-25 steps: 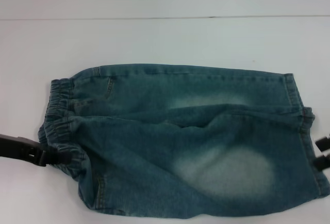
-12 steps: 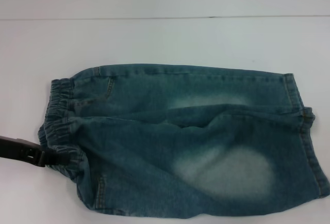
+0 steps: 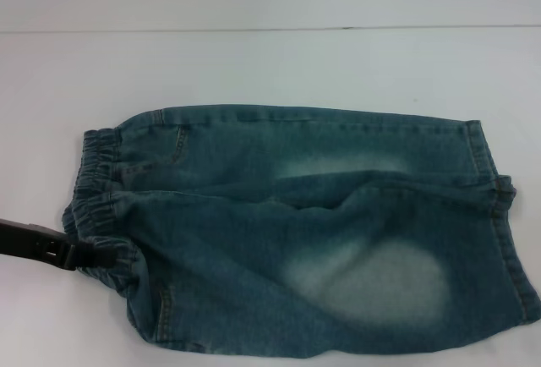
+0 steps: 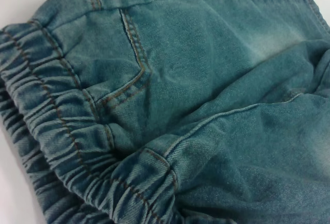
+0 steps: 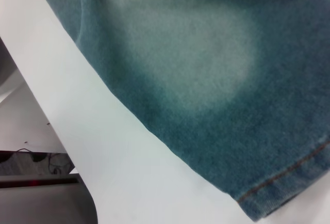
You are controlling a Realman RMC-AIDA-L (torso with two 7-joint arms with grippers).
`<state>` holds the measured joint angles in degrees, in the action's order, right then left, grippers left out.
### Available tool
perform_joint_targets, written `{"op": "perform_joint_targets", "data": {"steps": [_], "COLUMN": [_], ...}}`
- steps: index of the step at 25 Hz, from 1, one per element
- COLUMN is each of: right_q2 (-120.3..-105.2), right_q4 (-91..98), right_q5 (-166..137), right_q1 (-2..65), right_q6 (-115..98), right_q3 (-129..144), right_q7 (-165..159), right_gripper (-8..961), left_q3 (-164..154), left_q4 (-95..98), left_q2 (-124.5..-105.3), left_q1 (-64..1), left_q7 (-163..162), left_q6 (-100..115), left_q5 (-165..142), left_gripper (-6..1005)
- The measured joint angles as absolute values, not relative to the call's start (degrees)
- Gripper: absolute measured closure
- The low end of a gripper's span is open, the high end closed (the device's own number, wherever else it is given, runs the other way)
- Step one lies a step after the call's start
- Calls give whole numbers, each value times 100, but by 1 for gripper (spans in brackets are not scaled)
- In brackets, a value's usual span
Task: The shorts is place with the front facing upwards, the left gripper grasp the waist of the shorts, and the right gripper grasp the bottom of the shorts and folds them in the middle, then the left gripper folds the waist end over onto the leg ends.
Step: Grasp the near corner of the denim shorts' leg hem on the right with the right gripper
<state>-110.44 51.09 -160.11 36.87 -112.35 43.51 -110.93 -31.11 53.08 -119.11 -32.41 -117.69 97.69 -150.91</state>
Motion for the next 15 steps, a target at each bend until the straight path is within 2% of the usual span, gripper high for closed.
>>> {"op": "perform_joint_targets", "data": {"steps": [6, 15], "right_q2": [-11227, -11329], "right_q4": [5003, 4992], "right_q5": [-16183, -16197], "right_q1": [3780, 3849], "right_q6": [-11041, -10870], "right_q3": [4416, 4508], "right_q7": [-11098, -11098], "right_gripper": [288, 312], "left_q3": [-3106, -3112], "left_q4": [5333, 5366], "left_q2": [-11903, -11900], "left_q1": [-3251, -3298], "left_q7": [-11839, -11885], "left_q6": [9839, 9911], "left_q5": [-15049, -15044], "left_gripper": [929, 929]}}
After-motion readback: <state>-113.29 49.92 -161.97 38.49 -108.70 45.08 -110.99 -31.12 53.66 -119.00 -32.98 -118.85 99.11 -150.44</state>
